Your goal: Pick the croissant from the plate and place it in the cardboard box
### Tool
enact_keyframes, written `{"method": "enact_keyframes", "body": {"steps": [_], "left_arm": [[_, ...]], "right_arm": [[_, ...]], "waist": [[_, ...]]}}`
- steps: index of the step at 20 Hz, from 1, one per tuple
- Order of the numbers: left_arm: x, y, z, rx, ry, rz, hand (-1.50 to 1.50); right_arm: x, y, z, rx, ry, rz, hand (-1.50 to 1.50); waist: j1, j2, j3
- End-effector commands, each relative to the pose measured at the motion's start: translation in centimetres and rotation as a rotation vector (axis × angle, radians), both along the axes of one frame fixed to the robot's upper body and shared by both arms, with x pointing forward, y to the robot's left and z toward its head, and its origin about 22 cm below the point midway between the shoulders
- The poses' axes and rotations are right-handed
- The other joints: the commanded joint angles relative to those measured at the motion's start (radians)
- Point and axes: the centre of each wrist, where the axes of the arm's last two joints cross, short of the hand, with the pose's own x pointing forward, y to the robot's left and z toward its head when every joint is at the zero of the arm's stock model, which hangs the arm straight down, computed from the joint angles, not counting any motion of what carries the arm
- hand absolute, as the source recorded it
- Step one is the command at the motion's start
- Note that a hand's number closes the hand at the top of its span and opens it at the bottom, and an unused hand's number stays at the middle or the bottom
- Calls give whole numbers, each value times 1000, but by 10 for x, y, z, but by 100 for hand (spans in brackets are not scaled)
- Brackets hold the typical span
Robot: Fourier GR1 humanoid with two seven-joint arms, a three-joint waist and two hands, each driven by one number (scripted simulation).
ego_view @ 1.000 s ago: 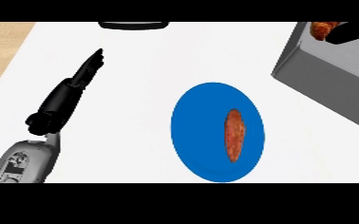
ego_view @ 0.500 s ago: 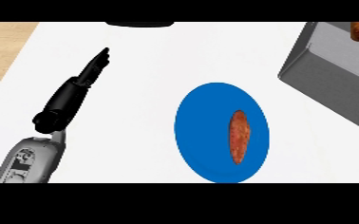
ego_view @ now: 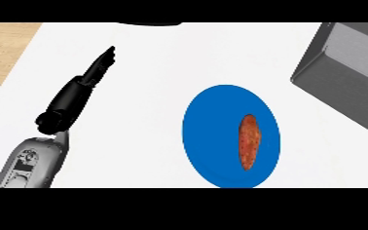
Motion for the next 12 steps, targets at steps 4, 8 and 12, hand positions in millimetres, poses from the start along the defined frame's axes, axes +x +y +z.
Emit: {"method": "enact_keyframes", "body": {"steps": [4, 8, 12], "left_arm": [[4, -2, 3, -7, 0, -9, 0], [2, 6, -6, 0, -6, 16, 0], [3, -2, -2, -8, -1, 12, 0]], "right_arm": [[-3, -10, -13, 68, 157, 117, -150], [-7, -16, -19, 226, -6, 240, -150], [-3, -17, -5, 659, -263, 232, -150]], "waist": [[12, 5, 2], [-6, 0, 3], [-17, -4, 6]]}}
